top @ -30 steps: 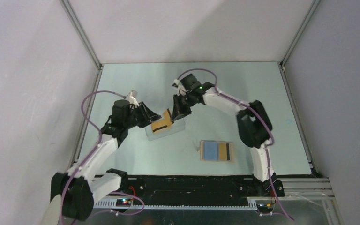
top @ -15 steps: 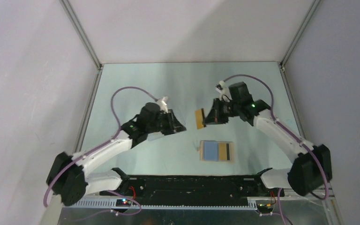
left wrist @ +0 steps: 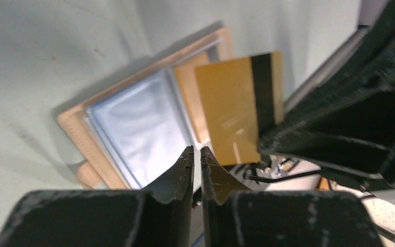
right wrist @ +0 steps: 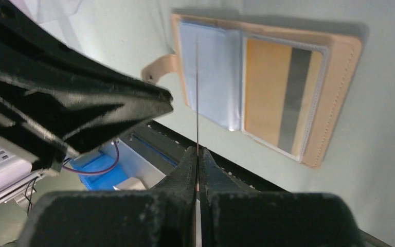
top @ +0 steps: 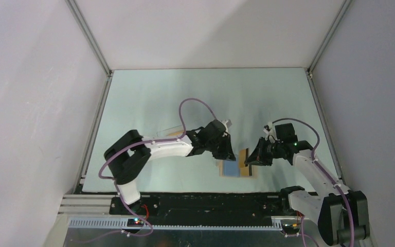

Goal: Put the credit cards into the card holder
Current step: Pick up the credit card from the storage box, then insert the credit card into the card holder.

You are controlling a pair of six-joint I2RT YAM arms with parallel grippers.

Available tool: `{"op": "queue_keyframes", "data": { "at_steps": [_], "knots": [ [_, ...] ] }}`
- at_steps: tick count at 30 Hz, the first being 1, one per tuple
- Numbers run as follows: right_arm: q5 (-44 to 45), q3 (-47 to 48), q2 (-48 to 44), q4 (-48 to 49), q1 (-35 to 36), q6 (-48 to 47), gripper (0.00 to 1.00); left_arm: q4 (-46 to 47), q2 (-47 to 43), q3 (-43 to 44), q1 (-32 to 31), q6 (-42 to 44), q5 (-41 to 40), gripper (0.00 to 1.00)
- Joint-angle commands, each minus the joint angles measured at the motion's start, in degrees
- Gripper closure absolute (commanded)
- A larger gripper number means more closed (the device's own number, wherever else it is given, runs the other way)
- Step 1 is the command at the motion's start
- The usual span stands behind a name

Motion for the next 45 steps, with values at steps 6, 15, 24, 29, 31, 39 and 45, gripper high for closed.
{"op": "queue_keyframes", "data": {
  "at_steps": [6, 15, 24, 29, 31, 39, 45],
  "knots": [
    [0.86, -3.84, 2.50, 3.83, -0.45, 0.96, 1.00, 0.26, 4.17, -3.13, 0.85, -2.86, -1.98, 0.91],
    [4.44, -4.73, 4.85, 8.51, -0.44, -1.60, 1.00, 0.06, 5.61, -7.76, 3.28, -4.32, -0.89, 0.97],
    [4.73, -6.75, 8.08, 19.22, 1.98, -0.75, 1.00, -1.31, 3.52, -10.79, 4.71, -5.04, -1.49, 0.98],
    [5.81, -9.04, 11.77, 25.47, 4.74, 1.31, 1.00, -1.23, 2.70, -12.15, 5.46, -5.64, -1.38, 0.99],
    [5.84, -10.12, 12.87, 27.71, 5.58, 2.33, 1.00, -1.28, 2.21, -12.35, 5.66, -5.64, -1.30, 0.99],
    [4.54, -12.03, 14.73, 32.12, 8.49, 5.29, 1.00, -1.41, -0.48, -14.60, 6.77, -6.59, -2.07, 0.98],
    [4.34, -11.95, 12.08, 25.71, 8.65, 7.13, 1.00, -1.87, 0.49, -14.23, 6.95, -6.49, -2.15, 0.98]
  ]
}}
